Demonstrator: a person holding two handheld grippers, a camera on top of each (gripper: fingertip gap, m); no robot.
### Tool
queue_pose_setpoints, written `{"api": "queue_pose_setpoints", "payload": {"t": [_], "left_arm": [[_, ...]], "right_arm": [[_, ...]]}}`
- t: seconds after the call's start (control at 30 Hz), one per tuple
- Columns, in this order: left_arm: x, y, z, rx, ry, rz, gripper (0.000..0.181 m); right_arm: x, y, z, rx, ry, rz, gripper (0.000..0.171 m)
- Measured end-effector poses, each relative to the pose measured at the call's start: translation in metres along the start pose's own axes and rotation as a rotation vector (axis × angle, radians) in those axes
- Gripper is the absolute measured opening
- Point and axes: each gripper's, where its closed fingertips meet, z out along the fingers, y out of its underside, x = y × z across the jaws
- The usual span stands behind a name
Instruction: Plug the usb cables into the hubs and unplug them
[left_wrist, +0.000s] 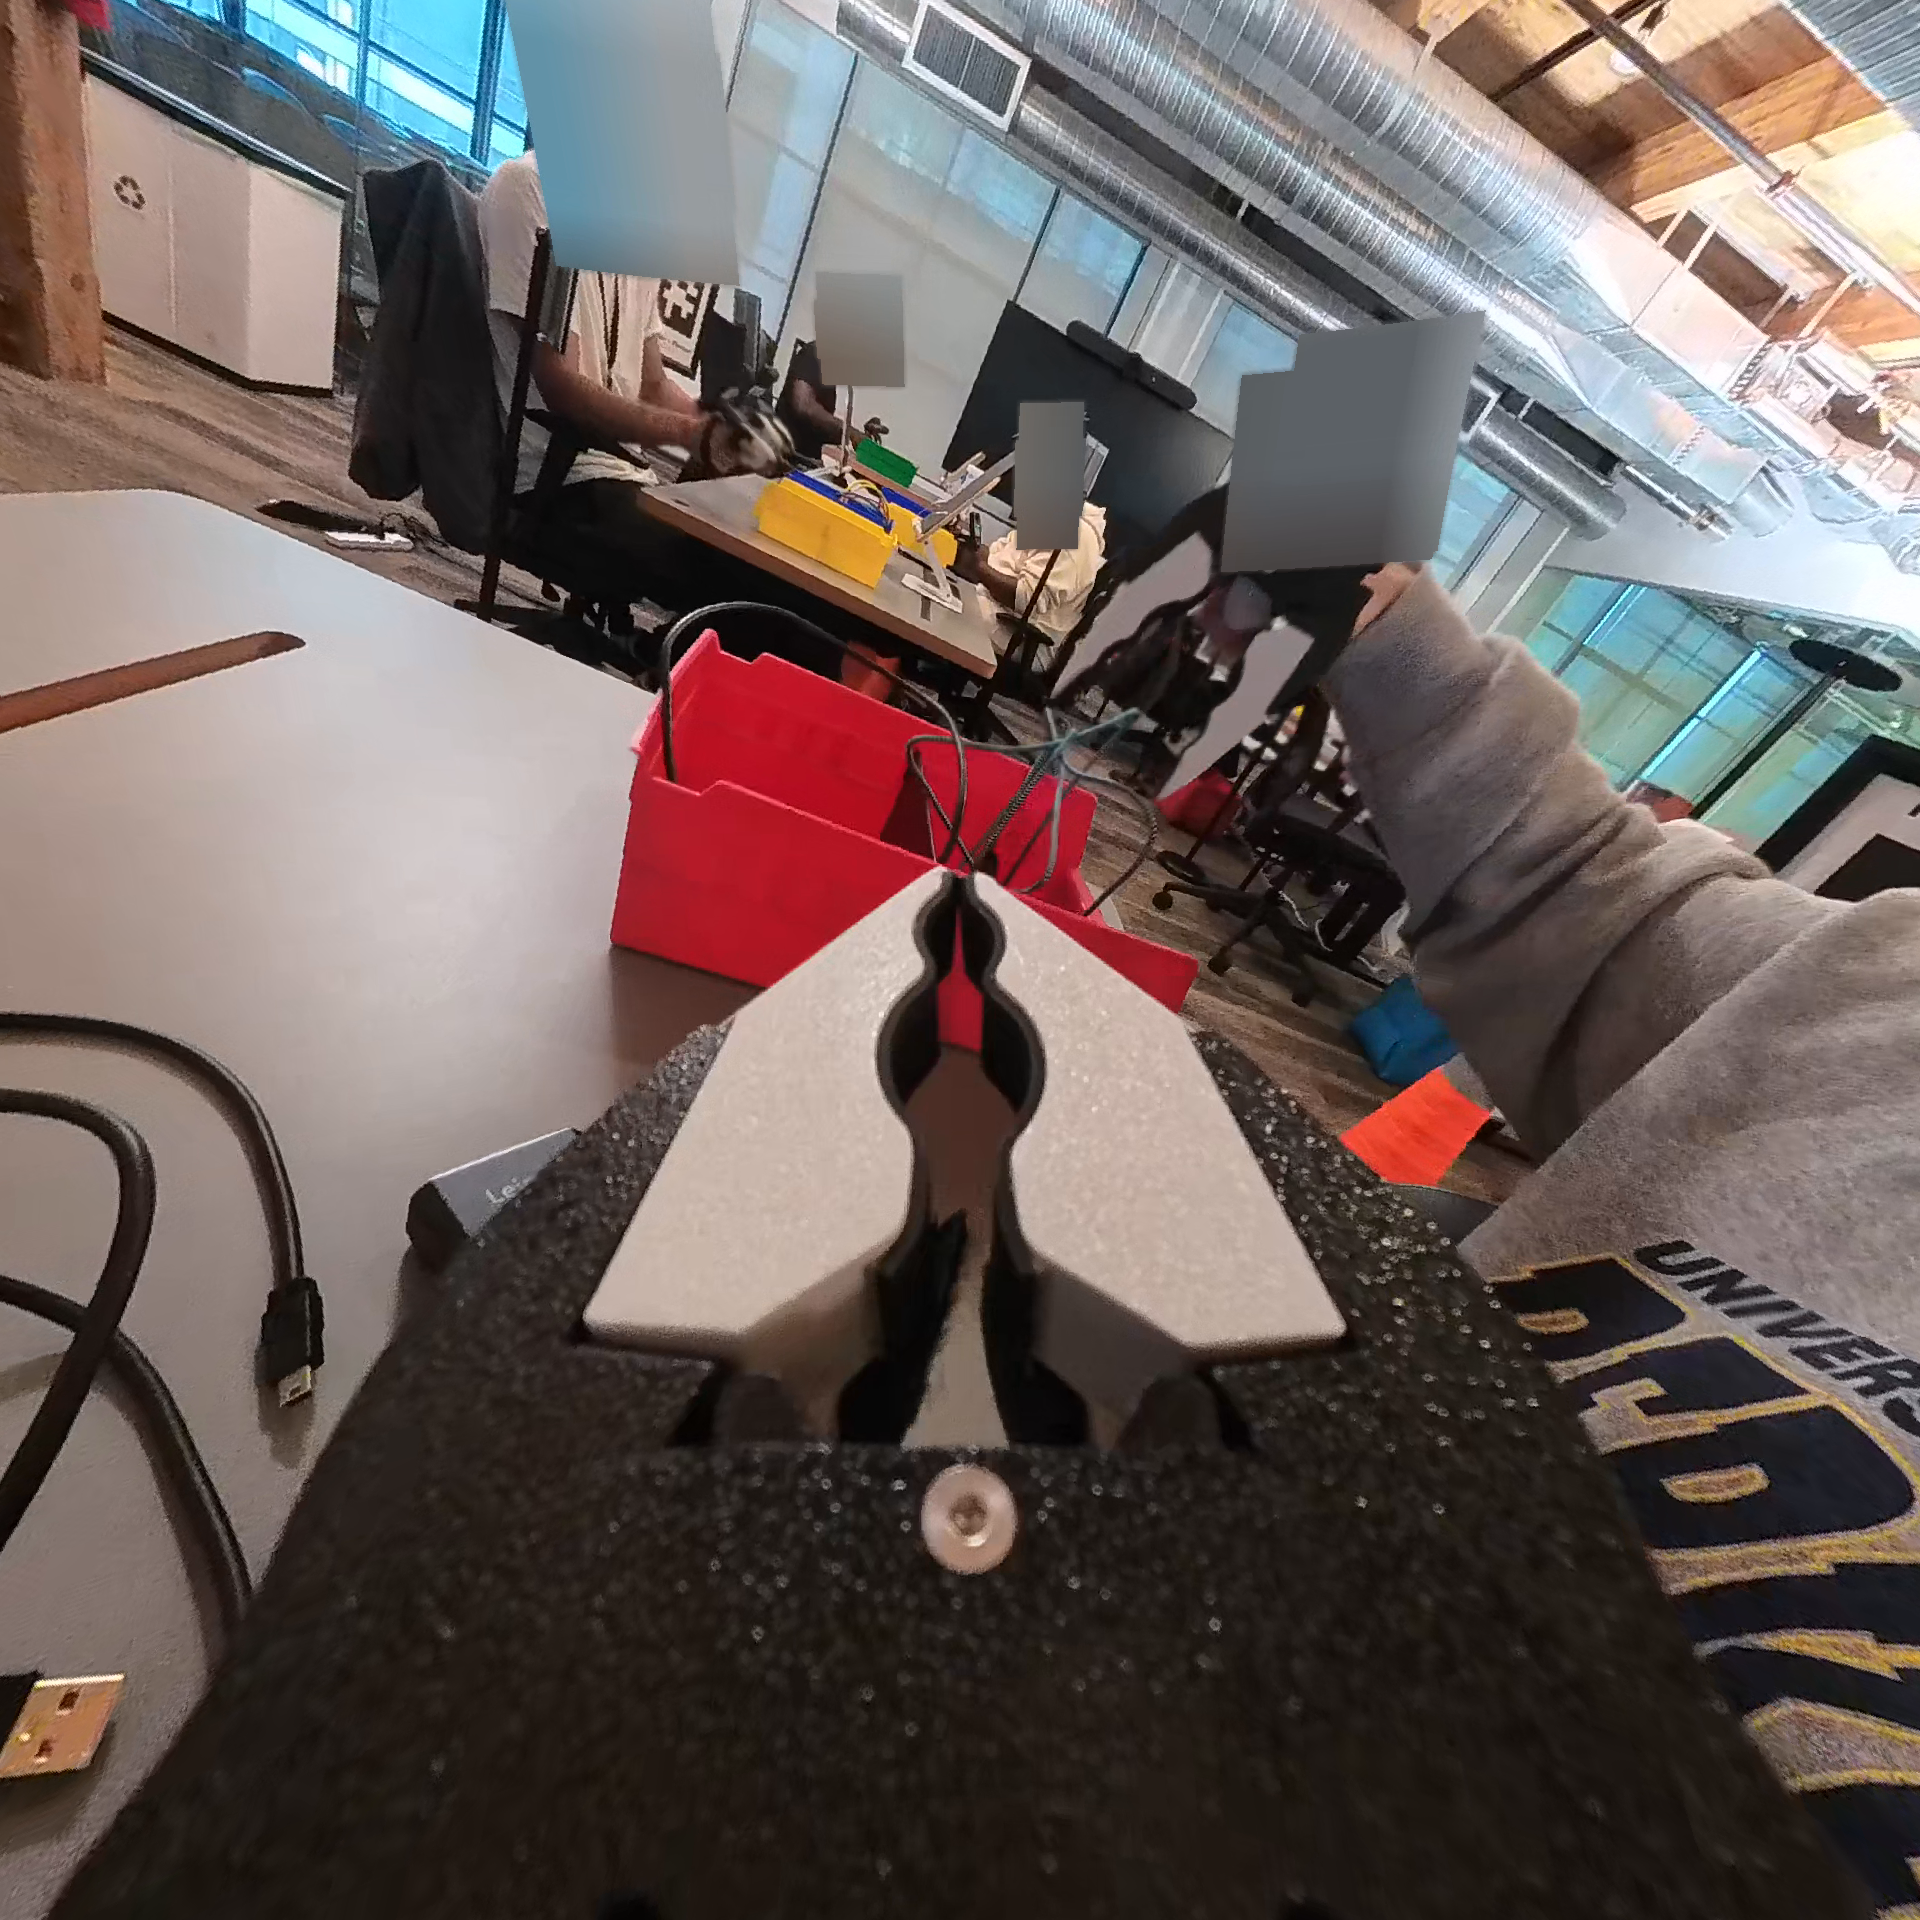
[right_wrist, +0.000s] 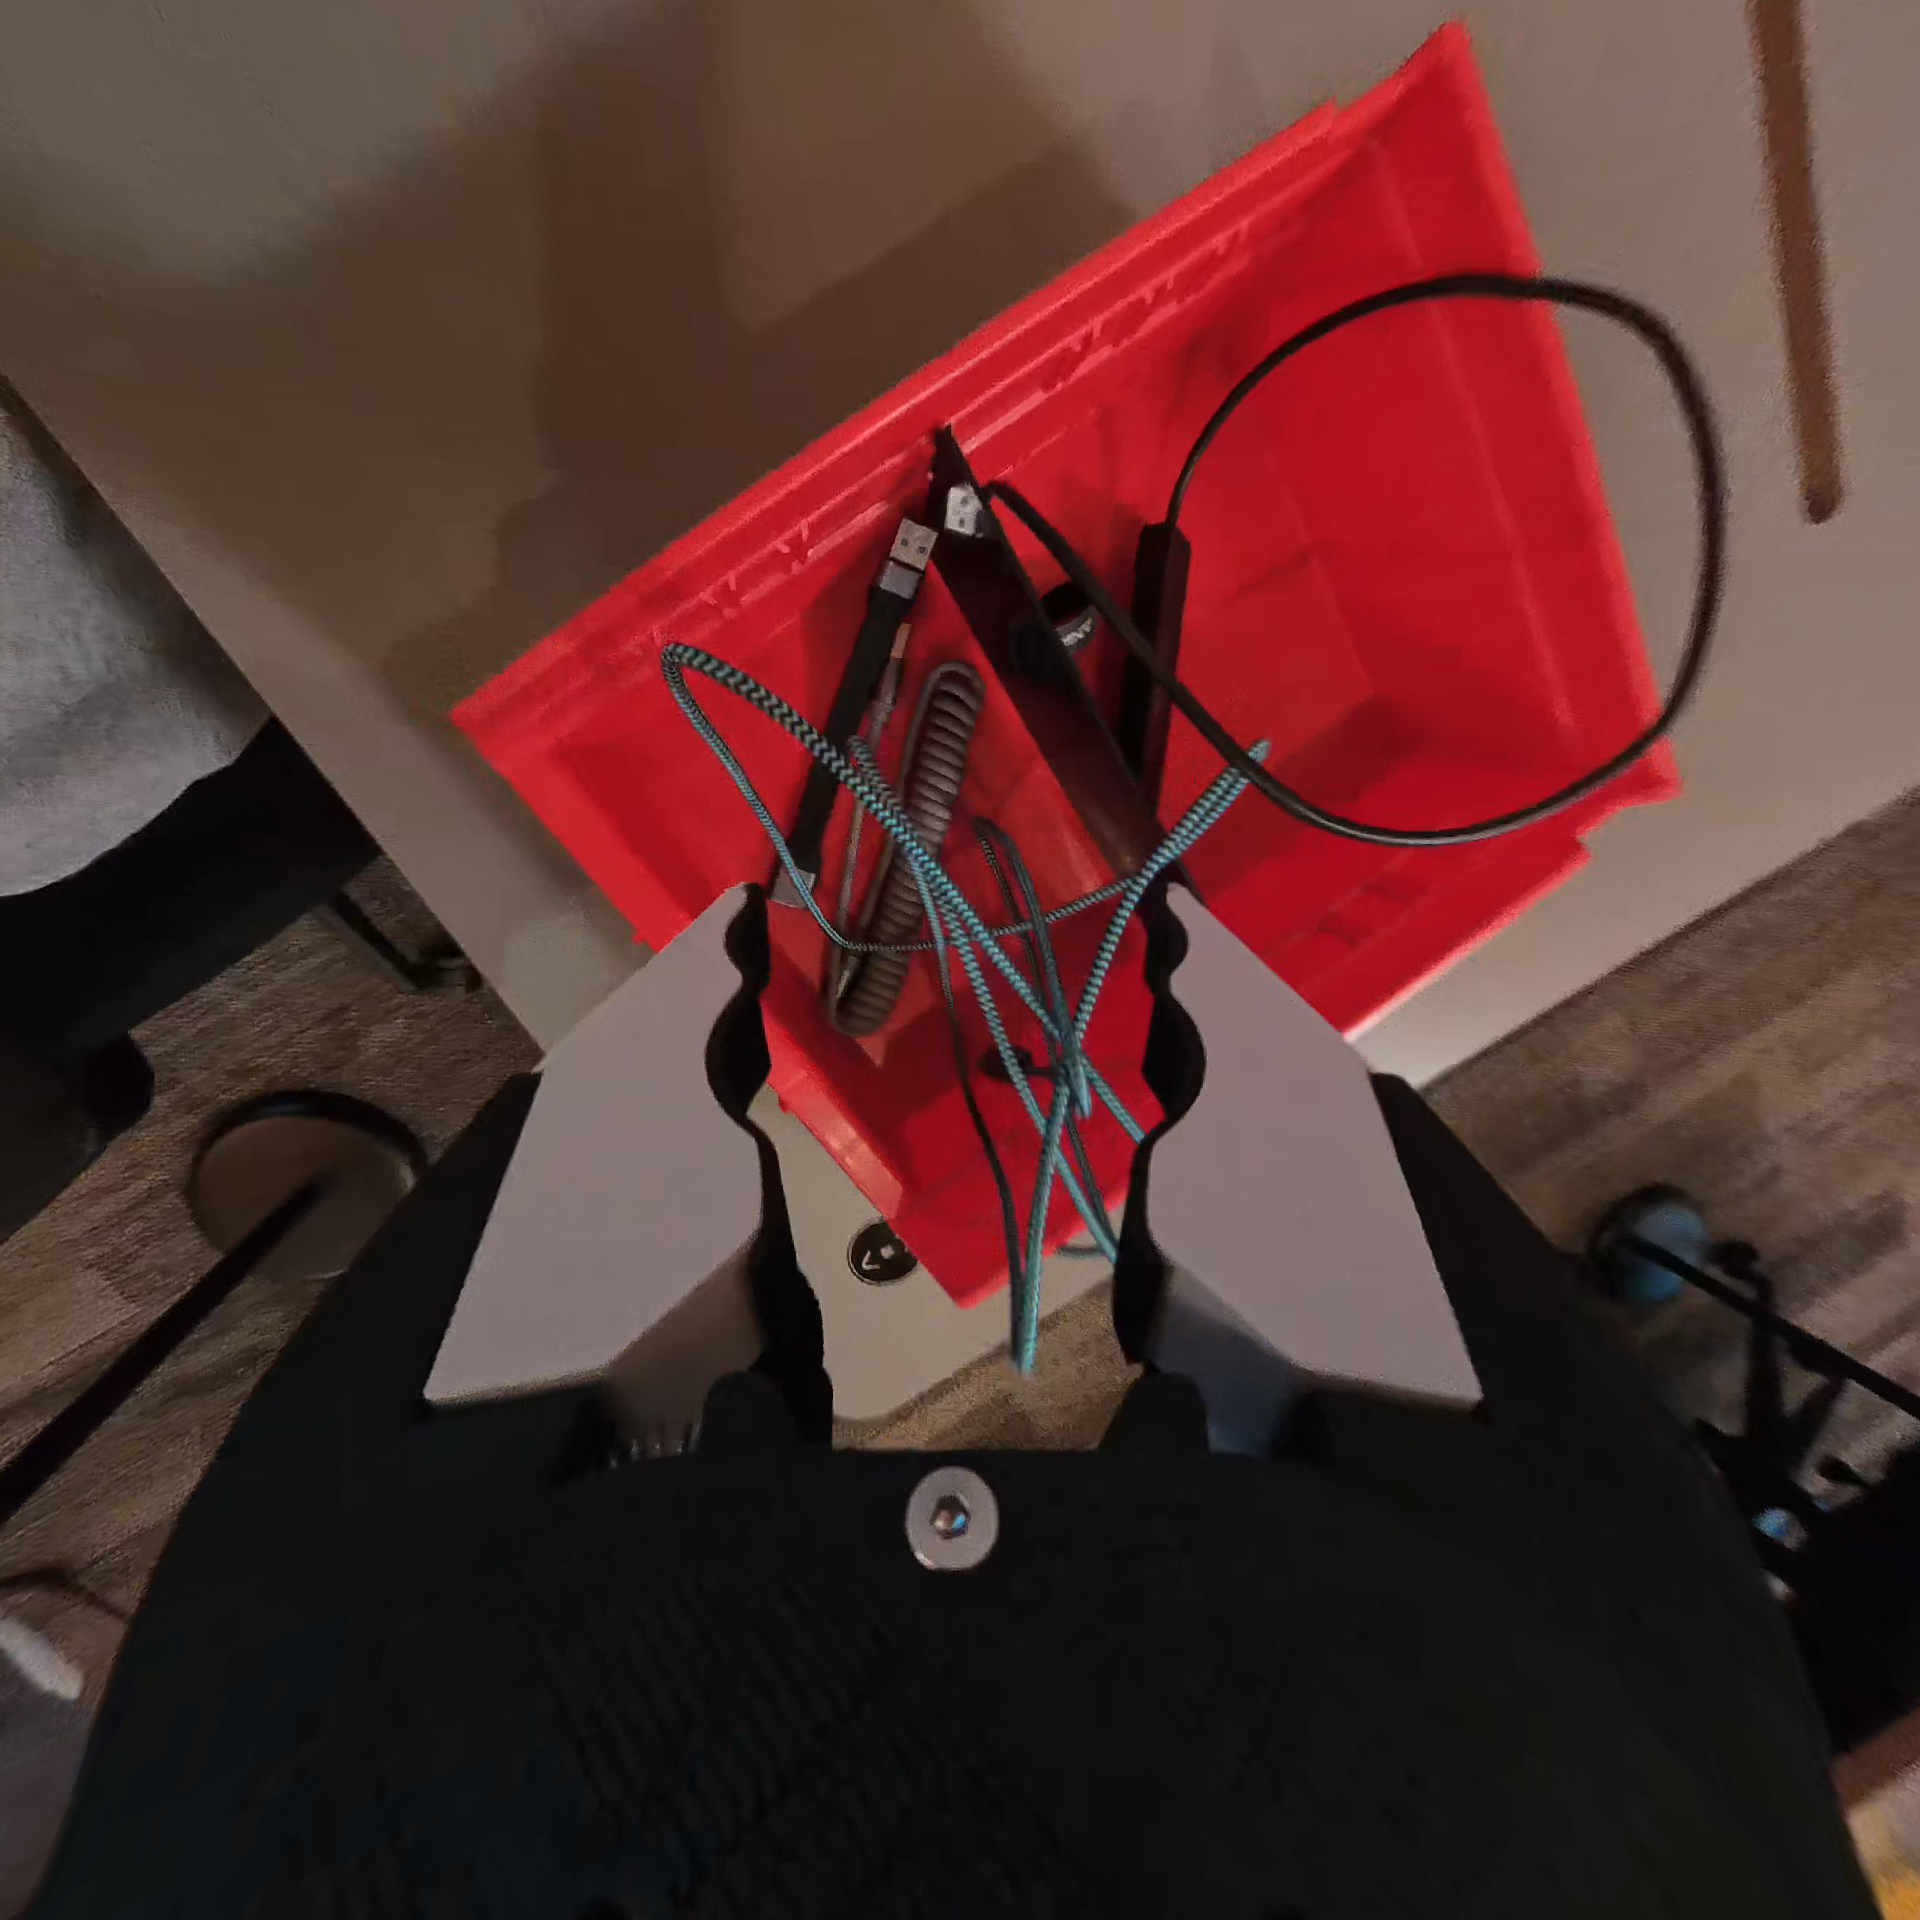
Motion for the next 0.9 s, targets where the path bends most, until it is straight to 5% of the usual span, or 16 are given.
{"api": "queue_pose_setpoints", "payload": {"t": [0.3,0.5,0.67,0.9], "left_arm": [[-0.013,0.003,-0.009,-0.004,-0.072,0.004,0.0],[-0.067,-0.022,-0.062,0.131,-0.529,0.132,0.019],[-0.086,-0.018,-0.109,0.137,-0.812,0.274,0.025],[-0.087,0.01,-0.127,0.101,-0.936,0.414,0.027]], "right_arm": [[0.02,0.012,-0.074,0.216,0.322,0.165,0.076],[-0.013,-0.079,-0.086,0.652,0.496,0.167,0.068],[-0.054,-0.181,-0.032,0.717,0.319,0.008,0.067],[-0.054,-0.274,0.1,0.354,0.142,-0.444,0.093]]}}
